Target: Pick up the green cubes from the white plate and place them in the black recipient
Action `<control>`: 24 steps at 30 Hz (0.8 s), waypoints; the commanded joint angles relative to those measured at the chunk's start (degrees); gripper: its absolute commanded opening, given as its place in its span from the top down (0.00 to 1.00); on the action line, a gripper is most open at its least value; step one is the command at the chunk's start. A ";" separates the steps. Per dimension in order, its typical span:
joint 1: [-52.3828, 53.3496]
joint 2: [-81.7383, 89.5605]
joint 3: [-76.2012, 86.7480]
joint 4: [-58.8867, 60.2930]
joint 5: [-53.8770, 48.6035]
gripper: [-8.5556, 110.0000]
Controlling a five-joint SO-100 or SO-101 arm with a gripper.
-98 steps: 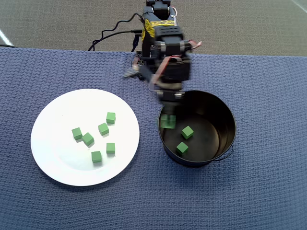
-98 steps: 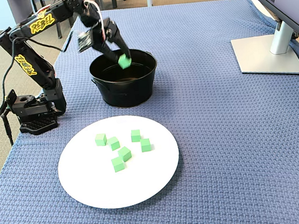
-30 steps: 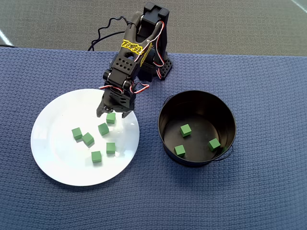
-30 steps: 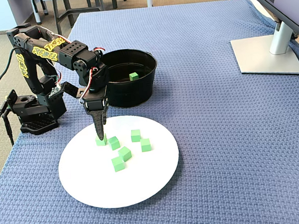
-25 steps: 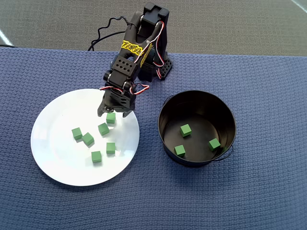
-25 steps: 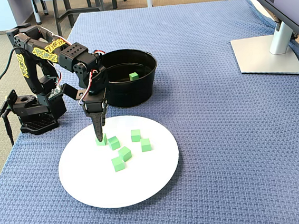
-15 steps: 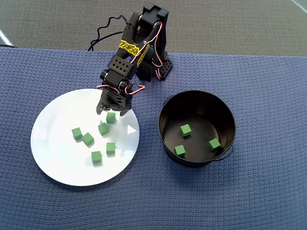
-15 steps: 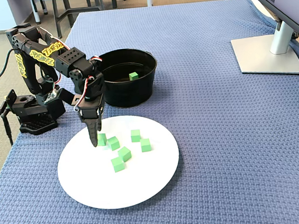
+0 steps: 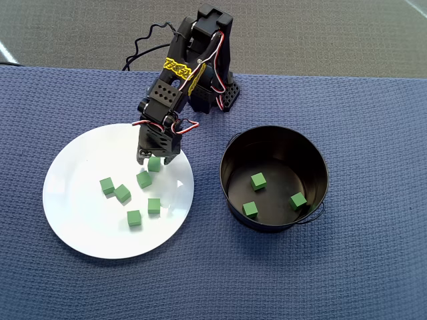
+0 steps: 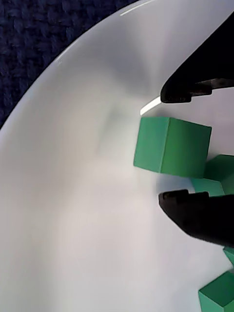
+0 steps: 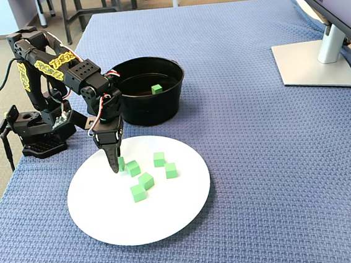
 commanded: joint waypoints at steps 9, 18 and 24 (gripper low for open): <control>2.02 5.45 -3.60 5.89 -0.09 0.93; 1.67 18.72 -22.24 32.17 -8.44 0.93; -12.57 27.33 -24.79 32.43 -10.72 0.93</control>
